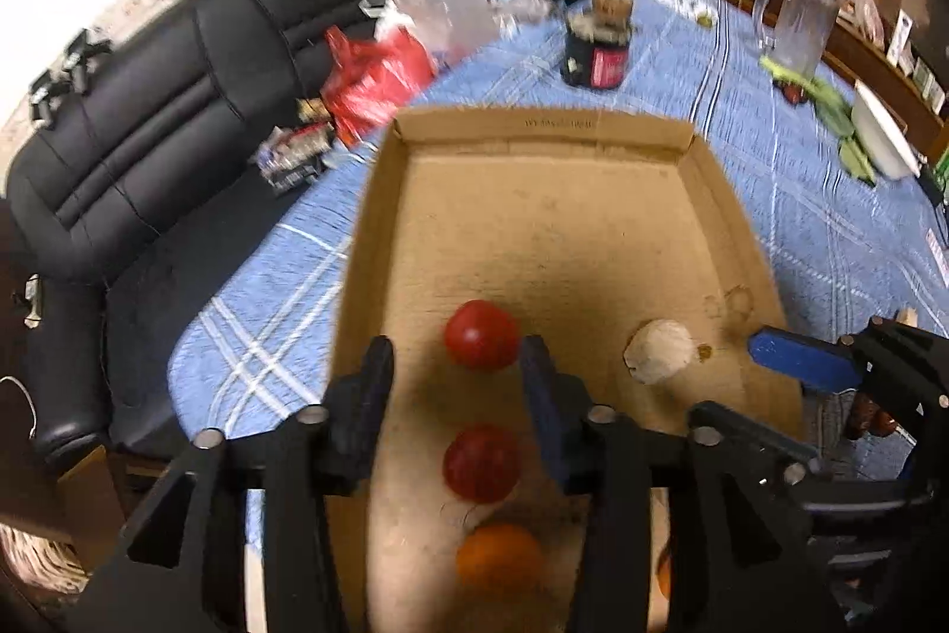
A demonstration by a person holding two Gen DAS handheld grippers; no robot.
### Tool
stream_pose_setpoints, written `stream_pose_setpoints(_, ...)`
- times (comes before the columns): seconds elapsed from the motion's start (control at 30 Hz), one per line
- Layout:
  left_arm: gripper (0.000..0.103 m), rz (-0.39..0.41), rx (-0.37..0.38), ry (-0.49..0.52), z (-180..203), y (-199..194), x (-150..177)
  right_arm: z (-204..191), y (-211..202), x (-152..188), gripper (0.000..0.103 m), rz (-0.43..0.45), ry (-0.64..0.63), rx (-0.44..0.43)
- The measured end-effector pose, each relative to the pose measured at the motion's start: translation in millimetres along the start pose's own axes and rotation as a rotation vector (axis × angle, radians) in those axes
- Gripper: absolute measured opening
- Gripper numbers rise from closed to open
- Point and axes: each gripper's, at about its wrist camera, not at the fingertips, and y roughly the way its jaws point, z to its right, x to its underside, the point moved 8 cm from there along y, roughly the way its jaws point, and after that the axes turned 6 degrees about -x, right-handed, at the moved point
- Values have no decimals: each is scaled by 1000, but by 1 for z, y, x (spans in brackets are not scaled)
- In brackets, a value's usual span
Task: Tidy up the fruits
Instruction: 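Lower the tomato and rice cake into the tray and open both grippers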
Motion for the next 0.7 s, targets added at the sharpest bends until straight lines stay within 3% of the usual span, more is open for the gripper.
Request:
stream_pose_setpoints(0.27,46,124,-8,-26,7,-59,10,1,-59,25,47,59,15,16)
stream_pose_setpoints(0.6,46,211,34,42,47,-111,22,17,-129,75,48,93,45,94)
stream_pose_setpoints(0.7,52,236,46,65,62,-126,25,25,-149,92,48,100,54,124)
